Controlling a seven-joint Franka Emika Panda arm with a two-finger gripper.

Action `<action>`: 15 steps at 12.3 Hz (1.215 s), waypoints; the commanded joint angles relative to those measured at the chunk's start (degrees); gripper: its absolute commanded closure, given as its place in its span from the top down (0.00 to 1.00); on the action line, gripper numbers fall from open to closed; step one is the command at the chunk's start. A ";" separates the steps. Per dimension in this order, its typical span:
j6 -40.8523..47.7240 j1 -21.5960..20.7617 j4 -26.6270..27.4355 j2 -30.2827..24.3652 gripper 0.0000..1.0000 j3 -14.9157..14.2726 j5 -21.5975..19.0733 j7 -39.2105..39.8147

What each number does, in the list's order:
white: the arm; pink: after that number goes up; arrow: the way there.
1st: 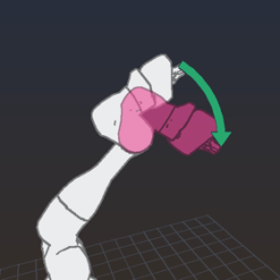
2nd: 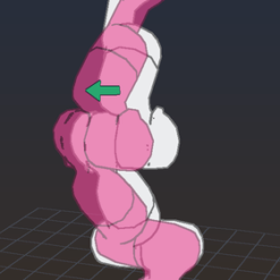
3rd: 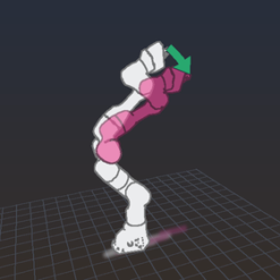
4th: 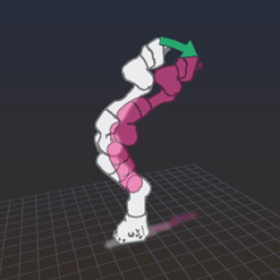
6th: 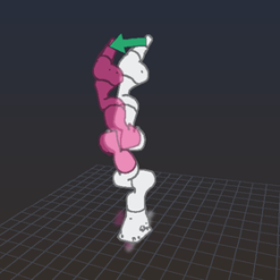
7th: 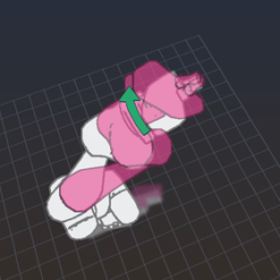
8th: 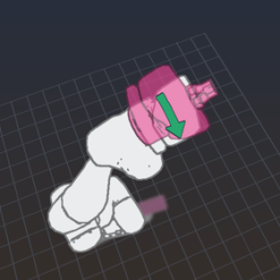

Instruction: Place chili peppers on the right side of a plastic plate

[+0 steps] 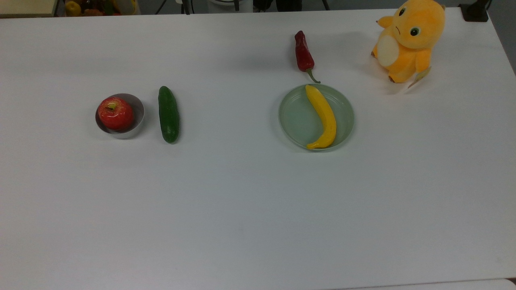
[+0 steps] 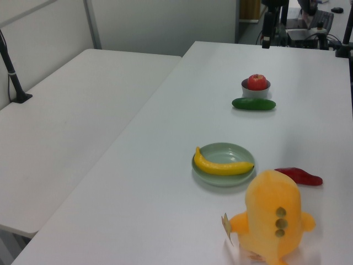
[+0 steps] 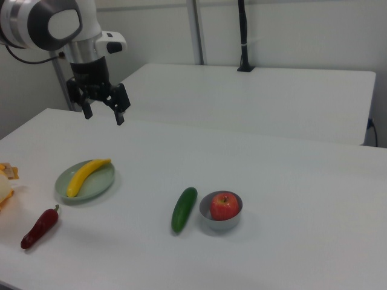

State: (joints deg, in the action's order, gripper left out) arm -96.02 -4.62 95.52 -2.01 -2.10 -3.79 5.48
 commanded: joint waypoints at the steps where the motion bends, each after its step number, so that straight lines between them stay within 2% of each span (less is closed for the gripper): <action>1: 0.57 -0.03 1.68 -0.36 1.00 -0.19 0.62 12.33; 4: 0.39 -0.73 4.22 -0.36 1.00 0.60 0.62 13.06; 5: 0.74 -1.17 6.15 -0.62 1.00 1.91 0.62 13.06; 8: 1.71 -1.26 11.95 -0.71 1.00 9.11 0.62 11.84; 12: 0.14 -1.26 20.03 -0.54 1.00 17.63 0.62 5.51; 15: -9.76 -1.35 28.29 -0.36 1.00 21.95 0.62 2.81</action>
State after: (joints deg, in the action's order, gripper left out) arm -97.97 -5.92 117.05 -1.44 17.25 -3.79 11.80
